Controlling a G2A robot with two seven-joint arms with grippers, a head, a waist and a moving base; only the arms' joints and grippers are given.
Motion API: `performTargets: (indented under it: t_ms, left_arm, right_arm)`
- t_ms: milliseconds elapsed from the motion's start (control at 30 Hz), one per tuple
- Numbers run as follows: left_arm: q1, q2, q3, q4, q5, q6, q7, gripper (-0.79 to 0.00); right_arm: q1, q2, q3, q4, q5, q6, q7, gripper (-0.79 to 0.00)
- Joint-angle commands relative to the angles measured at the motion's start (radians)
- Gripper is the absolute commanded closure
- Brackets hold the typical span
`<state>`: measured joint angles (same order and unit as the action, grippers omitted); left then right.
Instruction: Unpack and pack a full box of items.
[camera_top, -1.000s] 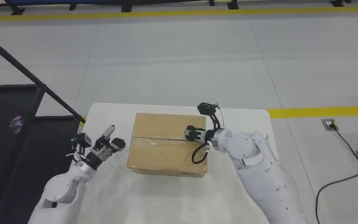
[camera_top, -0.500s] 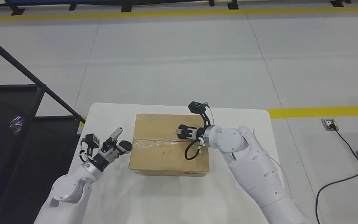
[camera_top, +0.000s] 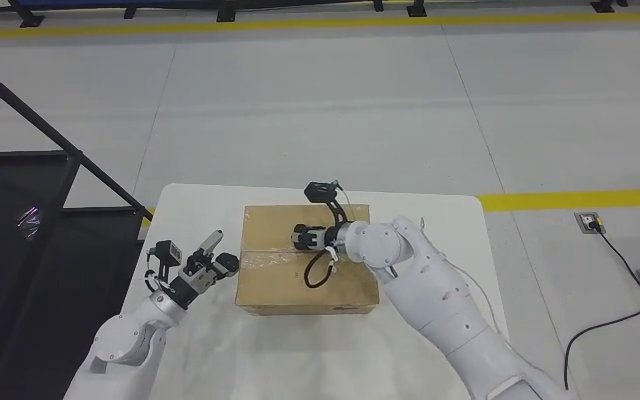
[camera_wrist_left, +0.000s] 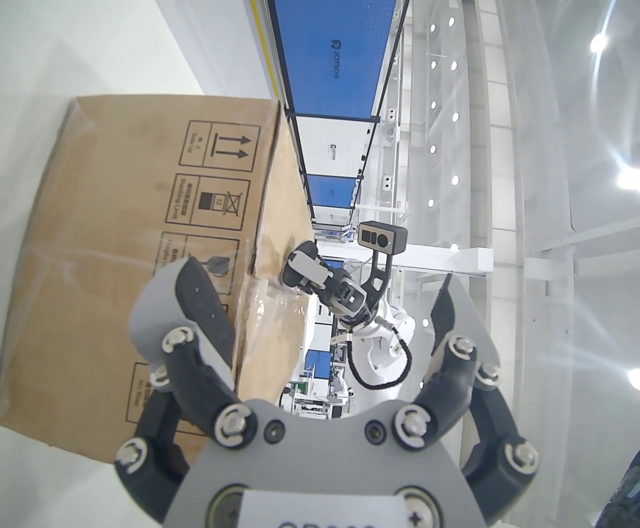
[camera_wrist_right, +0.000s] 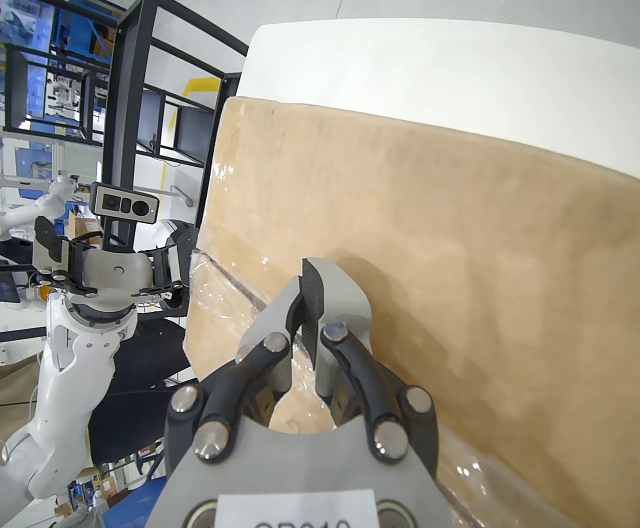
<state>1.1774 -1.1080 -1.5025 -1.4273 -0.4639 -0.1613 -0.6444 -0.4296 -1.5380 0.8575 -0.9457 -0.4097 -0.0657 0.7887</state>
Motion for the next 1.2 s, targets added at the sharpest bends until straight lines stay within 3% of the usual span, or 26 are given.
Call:
performTargets:
  t_ms: [0, 233, 333, 467, 600, 800, 1167]
  left_arm:
    - [0.001, 0.0, -0.001, 0.001, 0.0, 0.001, 0.0, -0.785]
    - [0.002, 0.0, -0.002, -0.001, -0.001, 0.001, -0.005, -0.785]
    - [0.002, 0.0, -0.002, -0.002, 0.0, 0.001, -0.007, -0.785]
    - [0.002, 0.001, -0.004, -0.002, -0.001, 0.004, -0.007, -0.785]
    - [0.001, 0.0, -0.006, -0.001, -0.003, 0.003, -0.006, -0.785]
    - [-0.003, 0.0, -0.007, 0.0, -0.007, 0.001, -0.01, -0.785]
    - [-0.011, 0.002, -0.018, 0.009, -0.014, 0.005, -0.012, -0.785]
  right_arm:
    - [0.014, -0.01, -0.019, 0.016, 0.006, -0.009, -0.005, 0.0]
    - [0.058, -0.047, -0.079, 0.06, 0.013, -0.042, -0.033, 0.0]
    - [0.059, -0.054, -0.083, 0.055, 0.011, -0.091, -0.077, 0.0]
    - [0.05, -0.052, -0.07, 0.042, 0.058, -0.196, -0.029, 0.0]
    - [0.06, -0.058, -0.086, 0.058, 0.074, -0.15, 0.077, 0.0]
    - [0.07, -0.061, -0.08, 0.092, 0.076, -0.114, 0.103, 0.0]
    - [-0.027, 0.004, 0.029, -0.063, 0.013, -0.058, 0.199, 0.0]
